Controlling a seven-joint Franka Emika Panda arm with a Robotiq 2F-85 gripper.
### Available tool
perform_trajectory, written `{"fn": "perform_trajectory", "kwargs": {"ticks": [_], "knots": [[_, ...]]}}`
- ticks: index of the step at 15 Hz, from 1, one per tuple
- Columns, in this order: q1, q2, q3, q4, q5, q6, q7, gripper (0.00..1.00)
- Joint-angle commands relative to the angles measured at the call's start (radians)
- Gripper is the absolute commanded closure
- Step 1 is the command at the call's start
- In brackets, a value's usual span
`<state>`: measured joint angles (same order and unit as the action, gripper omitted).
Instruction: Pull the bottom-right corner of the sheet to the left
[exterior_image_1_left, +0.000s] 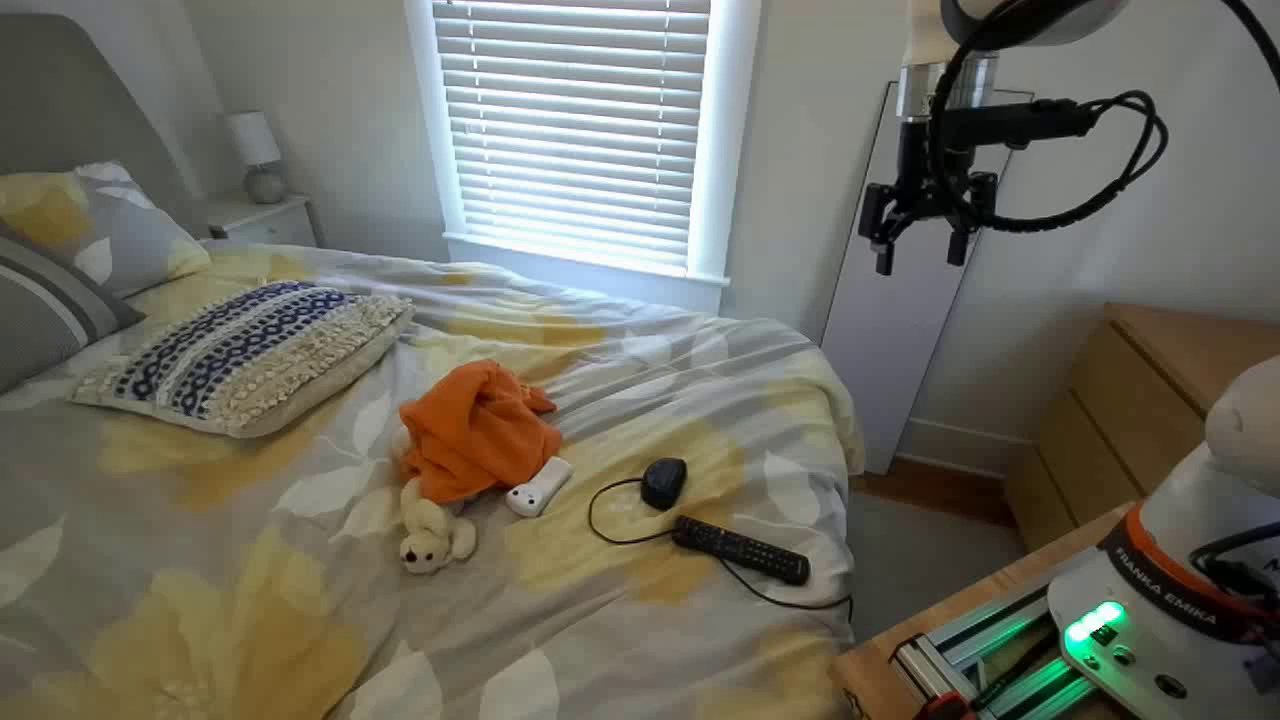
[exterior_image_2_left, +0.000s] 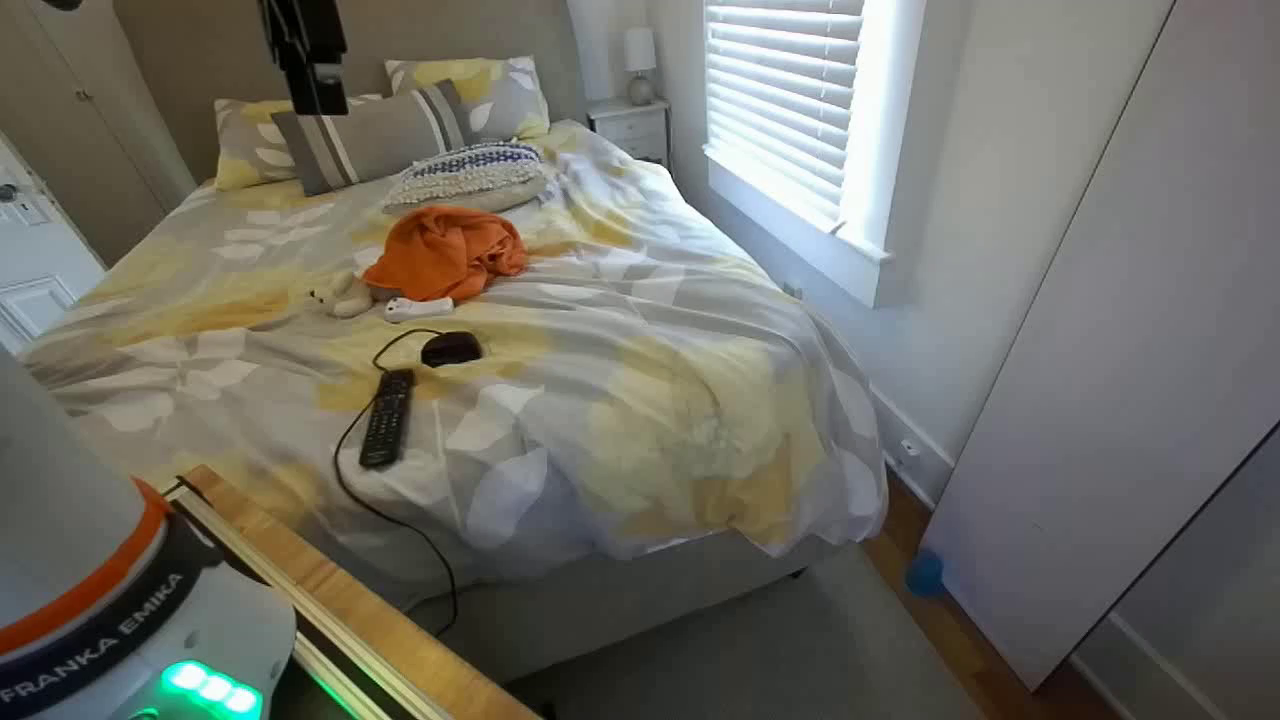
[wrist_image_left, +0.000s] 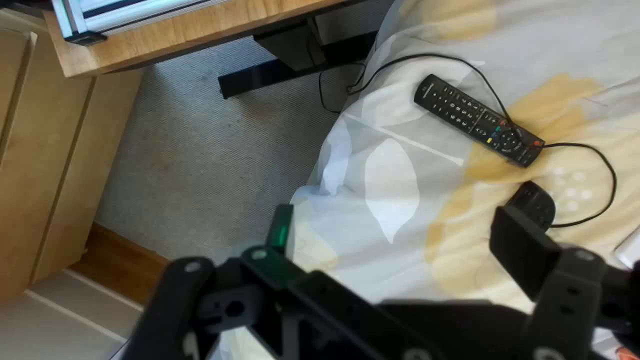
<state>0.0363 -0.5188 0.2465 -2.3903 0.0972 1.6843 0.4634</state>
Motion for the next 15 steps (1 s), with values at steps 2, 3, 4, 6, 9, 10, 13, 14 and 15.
{"fn": "perform_trajectory", "kwargs": {"ticks": [2, 3, 4, 6, 9, 10, 13, 14, 15], "knots": [[0.011, 0.002, -0.009, 0.001, -0.004, -0.001, 0.004, 0.0], [0.011, 0.002, -0.009, 0.001, -0.004, -0.001, 0.004, 0.0], [0.011, 0.002, -0.009, 0.001, -0.004, -0.001, 0.004, 0.0], [0.011, 0.002, -0.009, 0.001, -0.004, -0.001, 0.004, 0.0], [0.011, 0.002, -0.009, 0.001, -0.004, -0.001, 0.004, 0.0], [0.011, 0.002, -0.009, 0.001, -0.004, -0.001, 0.004, 0.0], [-0.007, 0.032, -0.038, -0.046, 0.02, 0.11, 0.0, 0.0], [-0.017, 0.049, -0.051, -0.074, 0.03, 0.179, 0.011, 0.0], [-0.022, 0.063, -0.061, -0.097, 0.036, 0.245, 0.012, 0.0]]}}
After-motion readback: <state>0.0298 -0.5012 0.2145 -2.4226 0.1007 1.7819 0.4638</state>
